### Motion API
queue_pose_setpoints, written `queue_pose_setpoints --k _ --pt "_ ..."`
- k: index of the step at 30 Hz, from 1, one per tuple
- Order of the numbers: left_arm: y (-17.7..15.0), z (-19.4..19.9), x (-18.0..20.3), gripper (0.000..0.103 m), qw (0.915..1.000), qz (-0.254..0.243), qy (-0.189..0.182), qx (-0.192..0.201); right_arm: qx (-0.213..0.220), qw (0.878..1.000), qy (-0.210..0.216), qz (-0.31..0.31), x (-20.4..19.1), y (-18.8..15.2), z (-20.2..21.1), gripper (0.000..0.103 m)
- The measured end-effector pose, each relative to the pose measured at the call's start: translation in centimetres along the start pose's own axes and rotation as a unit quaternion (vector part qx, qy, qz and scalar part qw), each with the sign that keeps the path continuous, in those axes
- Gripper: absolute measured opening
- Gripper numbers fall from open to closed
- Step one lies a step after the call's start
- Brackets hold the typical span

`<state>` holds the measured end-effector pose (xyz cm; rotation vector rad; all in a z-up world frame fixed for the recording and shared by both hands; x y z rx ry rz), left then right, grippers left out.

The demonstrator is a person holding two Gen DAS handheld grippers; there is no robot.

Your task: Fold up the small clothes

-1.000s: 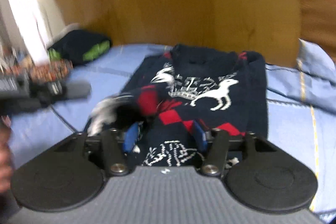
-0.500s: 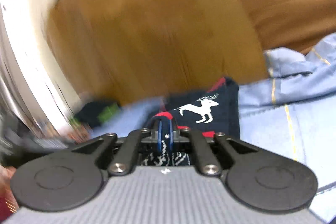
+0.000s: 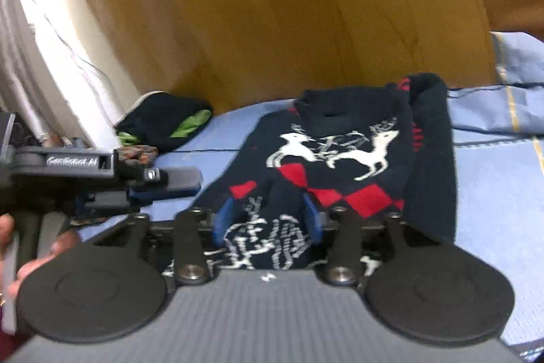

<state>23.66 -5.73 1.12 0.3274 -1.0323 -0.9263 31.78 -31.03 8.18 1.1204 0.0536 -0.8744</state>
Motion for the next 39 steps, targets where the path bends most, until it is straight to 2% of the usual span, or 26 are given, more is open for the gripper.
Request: queue_pose_setpoints --k 2,5,8,11,12,13,14,16,19,21,23,24,26,29,30,32,34,37,39 --pt "0.6 -0.4 0.5 0.019 1.0000 -0.009 0.002 -0.001 0.032 0.999 0.009 -0.016 0.6 0.5 1.5 0.050" --pt "1.0 -2.1 2.4 0.021 0.9990 -0.037 -0.020 -0.017 0.098 0.993 0.001 -0.067 2.6 1.3 4.6 0.050" --pt "0.4 -4.5 4.5 0.027 0.9956 -0.075 -0.033 -0.046 0.140 0.984 -0.027 -0.107 4.7 1.8 6.2 0.049" --pt "-0.8 -6.6 5.8 0.029 0.9918 -0.105 -0.026 -0.067 0.128 0.983 -0.038 -0.129 6.0 1.6 5.8 0.024" --pt "-1.0 -6.7 6.0 0.025 0.9907 -0.116 -0.017 -0.068 0.109 0.986 -0.042 -0.122 5.9 1.4 5.2 0.020" --pt "-1.1 -6.5 6.0 0.014 0.9897 -0.125 -0.015 -0.070 0.087 0.989 -0.052 -0.108 5.5 1.3 4.4 0.018" --pt "-1.1 -6.0 6.1 0.014 0.9891 -0.129 -0.013 -0.070 0.062 0.992 -0.066 -0.088 5.1 1.0 3.5 0.015" --pt "-0.8 -4.7 6.1 0.013 0.9888 -0.135 0.005 -0.064 0.025 0.993 -0.104 -0.044 3.5 -0.2 1.7 0.014" --pt "-1.1 -5.2 6.5 0.013 0.9836 -0.159 0.062 -0.058 0.026 0.992 -0.123 -0.014 2.4 0.0 1.0 0.016" --pt "-1.8 -6.1 7.1 0.014 0.9777 -0.184 0.088 -0.051 0.040 0.992 -0.116 -0.032 2.9 0.2 1.2 0.018" --pt "-2.6 -6.4 7.9 0.016 0.9647 -0.233 0.119 -0.030 0.074 0.990 -0.112 -0.041 3.2 0.2 2.6 0.019" --pt "-2.7 -6.6 8.1 0.017 0.9617 -0.242 0.127 -0.024 0.093 0.989 -0.104 -0.037 3.0 0.4 3.1 0.019" --pt "-2.7 -6.1 7.8 0.025 0.9636 -0.233 0.130 -0.022 0.114 0.991 -0.070 -0.032 2.6 0.6 3.7 0.019" --pt "-2.3 -3.9 6.9 0.031 0.9737 -0.196 0.114 -0.022 0.073 0.997 0.003 -0.021 1.5 0.5 2.7 0.019" --pt "-2.4 -2.7 6.6 0.030 0.9754 -0.188 0.114 -0.016 0.039 0.999 0.005 0.006 0.8 0.2 1.6 0.019" --pt "-2.6 -0.5 5.8 0.030 0.9752 -0.183 0.125 -0.005 -0.015 0.996 -0.059 0.070 -0.3 -1.0 -0.9 0.018" --pt "-3.1 1.7 4.7 0.030 0.9762 -0.172 0.132 -0.001 -0.007 0.995 -0.061 0.085 -1.0 -0.9 -1.0 0.021" --pt "-4.4 5.0 3.1 0.030 0.9788 -0.158 0.129 -0.014 0.015 0.995 -0.057 0.075 -1.2 -0.7 -0.2 0.024" --pt "-5.8 7.3 2.3 0.034 0.9808 -0.158 0.110 -0.031 0.048 0.997 -0.039 0.038 -1.5 -0.1 1.9 0.035"
Point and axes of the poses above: each gripper's, at about its wrist camera, not at the fingertips, and z roughly against the way its jaws point, x to its right, y to its top, the point moved 2 cm from there along -z, roughly the way its jaws point, and after that the axes turned 3 degrees about -z, right-handed, at the moved point
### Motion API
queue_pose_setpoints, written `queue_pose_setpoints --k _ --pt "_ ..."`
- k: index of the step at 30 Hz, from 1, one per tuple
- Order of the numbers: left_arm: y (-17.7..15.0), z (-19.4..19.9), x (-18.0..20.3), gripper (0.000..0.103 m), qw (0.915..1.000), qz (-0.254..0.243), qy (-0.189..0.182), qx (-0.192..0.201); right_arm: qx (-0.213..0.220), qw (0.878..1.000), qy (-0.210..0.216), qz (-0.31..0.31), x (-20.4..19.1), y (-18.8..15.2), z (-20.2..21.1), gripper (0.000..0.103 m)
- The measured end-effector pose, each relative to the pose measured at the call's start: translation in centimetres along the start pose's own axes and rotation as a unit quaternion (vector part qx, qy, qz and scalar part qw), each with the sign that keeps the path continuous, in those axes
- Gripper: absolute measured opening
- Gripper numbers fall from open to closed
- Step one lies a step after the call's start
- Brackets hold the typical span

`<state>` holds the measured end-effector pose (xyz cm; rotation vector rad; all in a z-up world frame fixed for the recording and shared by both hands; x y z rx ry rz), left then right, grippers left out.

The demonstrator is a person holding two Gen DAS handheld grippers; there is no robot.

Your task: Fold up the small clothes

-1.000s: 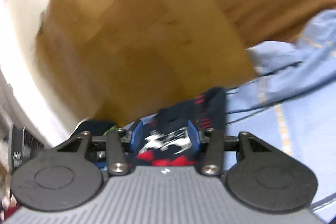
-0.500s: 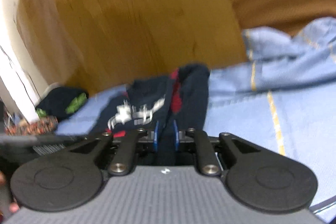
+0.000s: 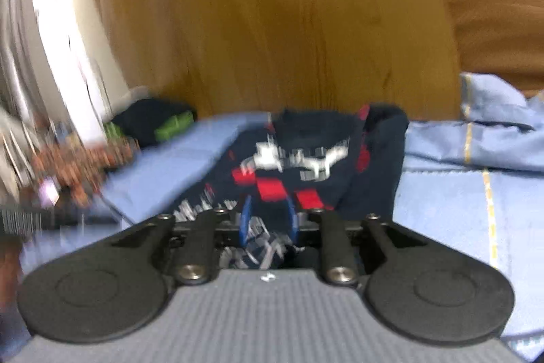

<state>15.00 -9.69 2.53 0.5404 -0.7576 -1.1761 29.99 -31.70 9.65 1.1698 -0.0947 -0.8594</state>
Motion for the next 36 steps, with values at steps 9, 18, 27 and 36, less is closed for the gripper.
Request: queue_pose_setpoints --k 9,18,27,36 --pt "-6.5 5.0 -1.6 0.053 0.9845 0.072 -0.141 -0.075 -0.064 0.985 0.076 -0.139 1.8 -5.8 10.0 0.041" --pt "-11.4 6.5 -0.5 0.055 0.9613 0.115 -0.226 -0.109 -0.142 0.970 0.071 -0.186 -0.3 -14.1 15.2 0.039" --pt "-13.4 6.0 -0.7 0.016 0.9477 0.173 -0.241 -0.118 -0.152 0.962 0.101 -0.204 -2.3 -14.9 11.9 0.014" --pt "-6.7 6.2 -1.2 0.013 0.9370 0.186 -0.291 -0.052 -0.062 0.970 0.147 -0.182 -1.8 -7.1 11.4 0.011"
Point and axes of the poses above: each gripper's, at about its wrist camera, not at the fingertips, and z roughly against the way its jaws point, x to its right, y to its top, the point moved 2 cm from there along -z, roughly the way its jaws point, and after that the axes turned 3 degrees about -z, right-handed, at the moved point
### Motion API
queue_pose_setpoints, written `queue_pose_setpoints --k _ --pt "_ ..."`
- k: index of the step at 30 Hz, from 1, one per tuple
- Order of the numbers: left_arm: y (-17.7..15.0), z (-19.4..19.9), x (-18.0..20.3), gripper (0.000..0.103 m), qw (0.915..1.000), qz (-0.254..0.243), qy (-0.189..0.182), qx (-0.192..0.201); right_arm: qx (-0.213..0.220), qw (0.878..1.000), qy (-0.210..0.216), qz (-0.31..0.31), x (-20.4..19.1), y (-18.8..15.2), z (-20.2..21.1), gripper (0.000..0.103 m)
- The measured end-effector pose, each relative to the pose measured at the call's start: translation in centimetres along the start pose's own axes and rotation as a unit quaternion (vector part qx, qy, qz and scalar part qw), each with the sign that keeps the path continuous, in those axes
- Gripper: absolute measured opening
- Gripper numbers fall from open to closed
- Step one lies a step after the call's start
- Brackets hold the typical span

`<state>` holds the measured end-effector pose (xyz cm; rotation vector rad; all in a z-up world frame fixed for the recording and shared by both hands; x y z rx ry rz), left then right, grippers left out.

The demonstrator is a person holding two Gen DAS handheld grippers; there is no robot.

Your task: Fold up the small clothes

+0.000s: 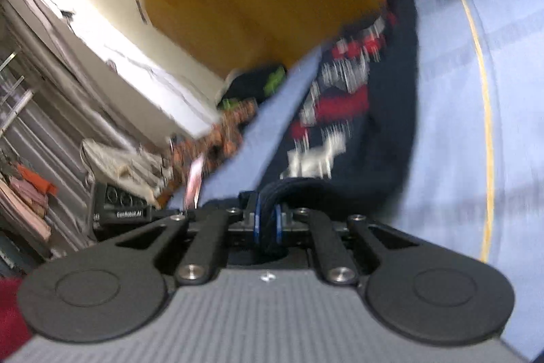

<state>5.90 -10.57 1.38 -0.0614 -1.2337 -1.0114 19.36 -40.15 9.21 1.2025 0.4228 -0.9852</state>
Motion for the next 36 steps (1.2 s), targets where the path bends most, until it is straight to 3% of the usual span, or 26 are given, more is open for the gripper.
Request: queue_pose_setpoints --k 4,7,9,11,12,13,14,16,18,22,24,26,27,29,31,34,36 --pt "6.3 -2.0 0.5 0.014 0.9986 0.005 0.015 0.050 0.044 0.999 -0.019 0.006 1.5 6.0 -2.5 0.011" --pt "10.8 -6.6 -0.9 0.023 0.9930 -0.003 0.086 0.081 0.079 0.993 -0.088 -0.009 4.6 10.6 -6.8 0.013" --pt "12.5 -9.5 -3.2 0.024 0.9863 0.009 0.152 0.062 0.074 0.988 -0.133 -0.029 7.5 12.4 -9.7 0.032" --pt "12.2 -9.7 -4.9 0.025 0.9894 0.044 0.125 0.058 0.061 0.987 -0.122 -0.086 9.9 12.9 -10.1 0.041" --pt "11.9 -9.1 -5.0 0.027 0.9911 0.031 0.112 0.064 0.075 0.988 -0.102 -0.091 10.1 12.8 -9.3 0.057" --pt "11.7 -8.5 -4.9 0.030 0.9916 0.013 0.108 0.071 0.099 0.988 -0.085 -0.085 10.2 12.6 -8.1 0.066" --pt "11.6 -7.9 -4.9 0.044 0.9905 0.006 0.112 0.079 0.124 0.986 -0.084 -0.080 10.3 12.6 -7.0 0.078" --pt "11.4 -6.5 -4.6 0.062 0.9830 -0.009 0.144 0.114 0.150 0.982 -0.084 -0.084 10.5 12.6 -5.5 0.075" --pt "11.6 -5.3 -4.0 0.062 0.9785 -0.025 0.150 0.139 0.146 0.985 -0.065 -0.063 9.8 12.4 -5.0 0.061" --pt "12.4 -5.2 -2.6 0.059 0.9772 -0.038 0.135 0.159 0.091 0.992 -0.065 0.050 5.7 11.5 -8.5 0.044" --pt "12.7 -6.3 -2.1 0.054 0.9791 -0.057 0.133 0.143 0.064 0.991 -0.069 0.095 4.4 10.8 -11.0 0.041" --pt "12.7 -8.3 -2.2 0.053 0.9821 -0.073 0.135 0.109 0.031 0.987 -0.107 0.120 4.5 10.5 -13.4 0.040" --pt "12.5 -9.6 -2.2 0.053 0.9833 -0.081 0.141 0.081 0.007 0.984 -0.134 0.119 5.3 10.3 -14.5 0.038" --pt "12.0 -12.3 -2.9 0.047 0.9794 -0.097 0.176 0.021 0.000 0.985 -0.132 0.111 6.4 10.2 -14.8 0.038" --pt "11.9 -12.5 -2.4 0.048 0.9739 -0.133 0.183 0.021 -0.022 0.985 -0.125 0.116 6.0 11.3 -14.3 0.040" --pt "13.9 -11.9 -2.0 0.050 0.9750 -0.134 0.173 0.036 0.009 0.986 -0.113 0.120 5.6 14.6 -12.8 0.040" --pt "16.3 -11.8 -1.8 0.050 0.9697 -0.141 0.192 0.054 0.014 0.984 -0.128 0.123 6.0 17.3 -13.0 0.042"
Point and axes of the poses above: each gripper's, at about its wrist camera, not at the fingertips, and z roughly against the way its jaws point, x to its right, y to its top, the point moved 2 cm from there along -z, roughly the way its jaws point, and after that the axes turned 3 degrees about -z, right-handed, at the moved point
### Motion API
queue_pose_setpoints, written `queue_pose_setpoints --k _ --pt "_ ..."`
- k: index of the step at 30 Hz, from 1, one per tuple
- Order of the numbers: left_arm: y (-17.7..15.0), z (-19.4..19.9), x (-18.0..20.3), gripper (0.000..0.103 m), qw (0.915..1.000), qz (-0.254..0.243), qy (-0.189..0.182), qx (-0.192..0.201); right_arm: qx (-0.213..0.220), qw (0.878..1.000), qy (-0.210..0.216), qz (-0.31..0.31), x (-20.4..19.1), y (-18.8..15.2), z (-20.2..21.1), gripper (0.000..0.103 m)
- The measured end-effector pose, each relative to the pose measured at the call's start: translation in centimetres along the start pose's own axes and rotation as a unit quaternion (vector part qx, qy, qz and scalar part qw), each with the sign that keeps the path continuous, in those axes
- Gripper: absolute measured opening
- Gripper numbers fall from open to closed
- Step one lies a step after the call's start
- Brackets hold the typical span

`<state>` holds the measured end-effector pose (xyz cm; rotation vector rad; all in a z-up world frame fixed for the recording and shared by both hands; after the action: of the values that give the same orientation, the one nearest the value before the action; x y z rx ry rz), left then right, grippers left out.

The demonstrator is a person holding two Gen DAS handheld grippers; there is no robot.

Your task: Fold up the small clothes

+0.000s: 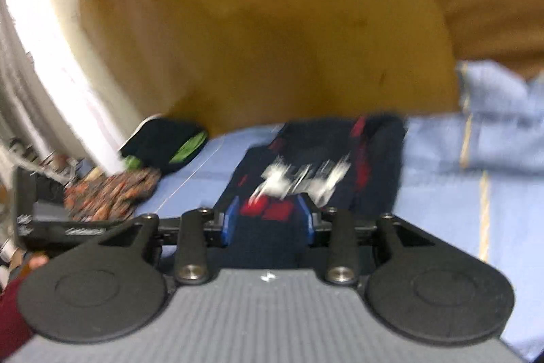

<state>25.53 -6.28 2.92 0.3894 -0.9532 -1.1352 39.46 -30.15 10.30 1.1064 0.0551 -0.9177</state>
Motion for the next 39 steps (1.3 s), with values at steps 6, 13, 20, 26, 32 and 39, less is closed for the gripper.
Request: queue_pose_setpoints --k 6,13,20,26,32,39 --pt "8.2 -6.3 0.4 0.053 0.9935 -0.081 0.080 0.007 -0.037 0.998 -0.056 0.010 3.3 6.3 -8.3 0.056" --pt "10.5 -16.7 -0.6 0.051 0.9854 -0.096 0.129 -0.055 -0.096 0.987 -0.123 0.040 5.9 7.6 -15.3 0.059" --pt "9.2 -16.7 0.6 0.011 0.9838 -0.106 0.136 -0.048 -0.073 0.989 -0.105 0.080 4.4 5.9 -13.5 0.017" --pt "9.0 -7.3 4.4 0.011 0.9879 -0.129 0.081 0.026 -0.001 0.992 -0.066 0.106 -0.3 5.7 -5.2 0.017" --pt "4.4 3.1 8.2 0.010 0.9836 -0.155 0.032 0.086 0.042 0.986 -0.029 0.160 -5.8 1.5 5.1 0.016" --pt "-3.8 11.5 8.8 0.011 0.9803 -0.157 0.005 0.120 0.063 0.974 -0.041 0.213 -9.7 -7.8 14.6 0.015"
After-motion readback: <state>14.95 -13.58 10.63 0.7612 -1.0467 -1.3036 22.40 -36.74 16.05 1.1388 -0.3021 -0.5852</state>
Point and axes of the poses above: each gripper's, at about its wrist camera, not at the fingertips, and z roughly against the way its jaws point, x to its right, y to its top, the point moved 2 cm from there along -z, roughly the way its jaws point, and after that the axes turned 3 degrees about -z, right-handed, at the moved point
